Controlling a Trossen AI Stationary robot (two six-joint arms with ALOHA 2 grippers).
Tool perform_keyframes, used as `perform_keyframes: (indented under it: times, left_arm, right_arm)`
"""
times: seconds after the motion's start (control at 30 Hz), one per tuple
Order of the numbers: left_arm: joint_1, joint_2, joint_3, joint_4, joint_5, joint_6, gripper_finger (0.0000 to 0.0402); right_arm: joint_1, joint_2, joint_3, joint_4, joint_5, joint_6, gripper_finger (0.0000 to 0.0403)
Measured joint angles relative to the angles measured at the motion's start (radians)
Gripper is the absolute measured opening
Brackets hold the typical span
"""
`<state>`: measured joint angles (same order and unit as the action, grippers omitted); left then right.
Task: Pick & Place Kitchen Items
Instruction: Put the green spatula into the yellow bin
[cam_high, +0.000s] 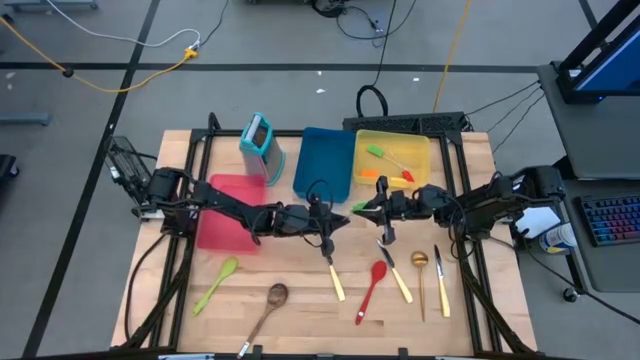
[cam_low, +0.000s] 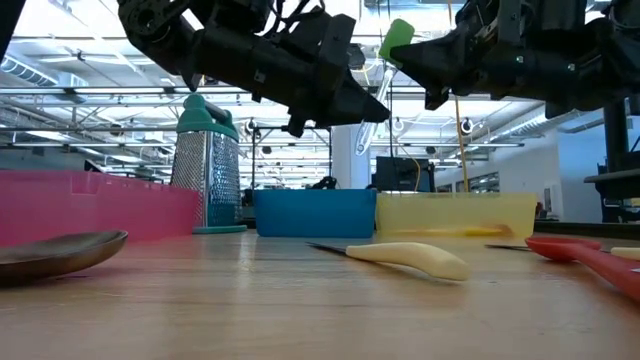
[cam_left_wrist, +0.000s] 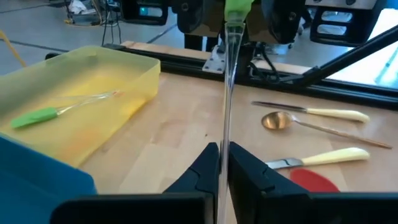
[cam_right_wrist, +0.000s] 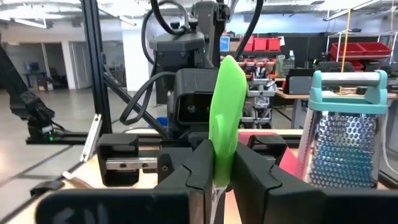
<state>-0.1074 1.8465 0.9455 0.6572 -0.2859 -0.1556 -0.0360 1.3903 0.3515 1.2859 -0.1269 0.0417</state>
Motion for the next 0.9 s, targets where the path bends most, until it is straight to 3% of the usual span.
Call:
perform_keyframes:
  times: [0.23, 0.63, 0.9]
  left_arm:
    - [-0.013, 0.000, 0.000, -0.059, -0.016, -0.028, 0.0013]
    - [-0.055, 0.000, 0.000, -0.178, -0.081, -0.059, 0.0011]
    - [-0.077, 0.000, 0.000, -0.218, -0.090, -0.075, 0.0012]
  right_arm:
    - [-0.003, 0.000, 0.000, -0.046, -0.002, -0.029, 0.0045]
    - [-0.003, 0.000, 0.000, -0.041, -0.001, -0.066, 0.0094]
    - [-0.003, 0.000, 0.000, -0.041, -0.001, -0.082, 0.0086]
